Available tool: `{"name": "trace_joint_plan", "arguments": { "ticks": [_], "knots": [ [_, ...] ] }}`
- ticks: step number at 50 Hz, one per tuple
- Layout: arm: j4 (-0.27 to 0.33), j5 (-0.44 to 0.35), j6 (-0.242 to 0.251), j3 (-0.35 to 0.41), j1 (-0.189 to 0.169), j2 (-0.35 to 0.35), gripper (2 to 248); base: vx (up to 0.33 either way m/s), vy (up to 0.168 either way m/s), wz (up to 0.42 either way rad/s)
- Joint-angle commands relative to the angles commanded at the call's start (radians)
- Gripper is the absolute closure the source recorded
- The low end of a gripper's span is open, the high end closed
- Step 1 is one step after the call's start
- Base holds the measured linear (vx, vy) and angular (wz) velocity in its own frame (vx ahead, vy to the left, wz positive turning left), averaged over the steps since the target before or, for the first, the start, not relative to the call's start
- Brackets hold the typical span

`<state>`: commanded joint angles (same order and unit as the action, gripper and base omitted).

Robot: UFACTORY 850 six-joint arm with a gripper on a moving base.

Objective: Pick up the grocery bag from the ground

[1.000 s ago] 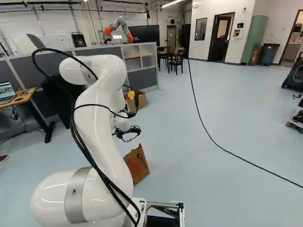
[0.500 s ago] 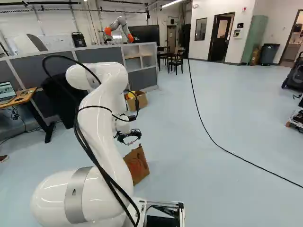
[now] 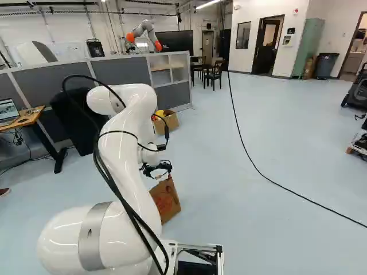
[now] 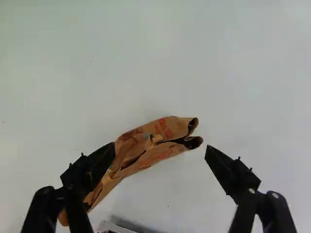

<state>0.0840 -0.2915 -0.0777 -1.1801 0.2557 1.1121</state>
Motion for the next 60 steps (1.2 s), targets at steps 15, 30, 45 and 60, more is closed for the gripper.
{"name": "trace_joint_plan", "arguments": {
  "ticks": [15,30,45,60],
  "knots": [
    [0.000,0.017,-0.203,-0.042,0.000,0.055,3,0.000,0.000,0.000],
    [0.000,0.035,-0.413,-0.085,0.000,0.110,3,0.000,0.000,0.000],
    [0.000,0.052,-0.623,-0.130,0.000,0.165,3,0.000,0.000,0.000],
    [0.000,0.062,-0.791,-0.177,0.000,0.220,3,0.000,0.000,0.000]
  ]
}}
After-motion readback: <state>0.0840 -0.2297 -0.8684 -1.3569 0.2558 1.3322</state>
